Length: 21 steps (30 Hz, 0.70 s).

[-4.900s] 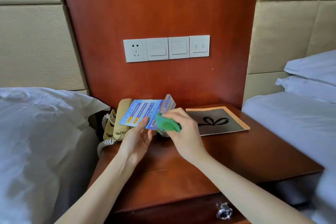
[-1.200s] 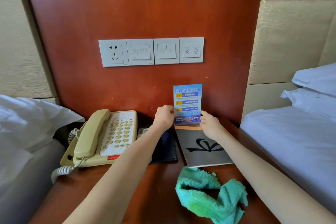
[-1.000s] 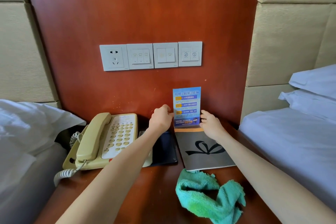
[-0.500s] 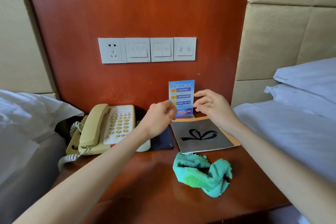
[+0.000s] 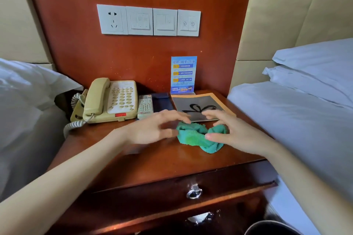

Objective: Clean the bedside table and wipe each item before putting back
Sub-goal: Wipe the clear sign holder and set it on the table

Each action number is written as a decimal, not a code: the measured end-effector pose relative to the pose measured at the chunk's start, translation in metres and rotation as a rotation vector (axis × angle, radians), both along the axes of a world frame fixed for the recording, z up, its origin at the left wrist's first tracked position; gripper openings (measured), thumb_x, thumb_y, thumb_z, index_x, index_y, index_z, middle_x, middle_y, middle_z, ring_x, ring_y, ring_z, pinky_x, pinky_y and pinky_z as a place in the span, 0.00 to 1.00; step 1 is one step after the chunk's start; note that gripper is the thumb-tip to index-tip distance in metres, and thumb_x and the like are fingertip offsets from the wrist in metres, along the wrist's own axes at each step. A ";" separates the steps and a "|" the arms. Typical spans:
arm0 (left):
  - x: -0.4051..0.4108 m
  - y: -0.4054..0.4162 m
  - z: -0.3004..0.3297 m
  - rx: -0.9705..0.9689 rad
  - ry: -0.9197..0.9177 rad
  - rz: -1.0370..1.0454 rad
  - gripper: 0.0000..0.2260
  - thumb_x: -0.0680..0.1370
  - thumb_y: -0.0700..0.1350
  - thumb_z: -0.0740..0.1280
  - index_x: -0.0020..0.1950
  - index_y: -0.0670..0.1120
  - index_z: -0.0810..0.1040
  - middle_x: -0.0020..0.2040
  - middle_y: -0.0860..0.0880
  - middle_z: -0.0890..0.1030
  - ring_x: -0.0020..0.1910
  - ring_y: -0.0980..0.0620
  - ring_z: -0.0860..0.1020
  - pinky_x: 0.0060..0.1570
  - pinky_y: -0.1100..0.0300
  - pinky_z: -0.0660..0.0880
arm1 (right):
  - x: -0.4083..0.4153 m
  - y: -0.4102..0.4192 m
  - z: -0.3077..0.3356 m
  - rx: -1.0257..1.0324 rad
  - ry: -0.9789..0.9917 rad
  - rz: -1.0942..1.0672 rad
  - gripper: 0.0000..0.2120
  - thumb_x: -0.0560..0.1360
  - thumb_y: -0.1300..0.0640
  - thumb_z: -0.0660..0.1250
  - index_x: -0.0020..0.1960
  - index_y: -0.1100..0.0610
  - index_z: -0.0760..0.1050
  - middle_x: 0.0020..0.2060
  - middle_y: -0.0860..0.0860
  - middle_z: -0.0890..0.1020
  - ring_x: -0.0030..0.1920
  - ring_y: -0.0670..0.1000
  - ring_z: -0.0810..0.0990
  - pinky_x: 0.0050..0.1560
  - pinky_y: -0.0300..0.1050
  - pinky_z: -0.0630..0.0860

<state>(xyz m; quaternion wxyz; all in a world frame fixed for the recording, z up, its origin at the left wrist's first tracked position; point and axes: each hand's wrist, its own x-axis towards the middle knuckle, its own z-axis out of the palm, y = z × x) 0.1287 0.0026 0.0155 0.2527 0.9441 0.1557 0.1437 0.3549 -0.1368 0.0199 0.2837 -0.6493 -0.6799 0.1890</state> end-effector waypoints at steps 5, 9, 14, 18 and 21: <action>0.000 -0.011 -0.011 0.129 0.064 -0.080 0.27 0.75 0.34 0.63 0.69 0.57 0.70 0.65 0.56 0.71 0.66 0.56 0.69 0.64 0.50 0.69 | 0.000 -0.015 -0.022 0.054 -0.014 0.040 0.28 0.65 0.43 0.73 0.63 0.34 0.68 0.59 0.32 0.73 0.62 0.36 0.70 0.62 0.41 0.67; 0.003 -0.012 -0.011 0.130 0.019 -0.081 0.15 0.78 0.39 0.66 0.60 0.57 0.76 0.57 0.53 0.71 0.59 0.55 0.72 0.59 0.51 0.71 | 0.005 -0.019 -0.027 0.179 -0.019 -0.055 0.10 0.69 0.53 0.73 0.46 0.41 0.78 0.44 0.39 0.78 0.46 0.41 0.77 0.49 0.44 0.74; 0.006 -0.016 -0.006 0.161 -0.066 -0.008 0.06 0.76 0.48 0.70 0.50 0.54 0.75 0.55 0.54 0.69 0.57 0.55 0.70 0.60 0.53 0.70 | 0.012 -0.030 -0.026 0.223 0.286 -0.111 0.05 0.68 0.49 0.72 0.42 0.50 0.80 0.39 0.47 0.81 0.40 0.44 0.79 0.43 0.46 0.74; 0.011 -0.027 0.009 -0.070 -0.249 0.039 0.09 0.73 0.53 0.71 0.41 0.51 0.75 0.49 0.50 0.78 0.49 0.53 0.79 0.49 0.55 0.77 | 0.017 -0.040 -0.024 0.285 0.681 -0.155 0.10 0.66 0.53 0.75 0.45 0.55 0.81 0.43 0.55 0.84 0.44 0.52 0.81 0.48 0.49 0.75; 0.017 -0.038 0.021 -0.285 -0.352 0.030 0.13 0.72 0.52 0.71 0.42 0.44 0.73 0.38 0.48 0.82 0.35 0.53 0.82 0.33 0.63 0.77 | 0.018 -0.048 -0.019 0.348 0.899 -0.167 0.08 0.65 0.56 0.72 0.44 0.54 0.82 0.43 0.55 0.84 0.44 0.53 0.83 0.41 0.44 0.80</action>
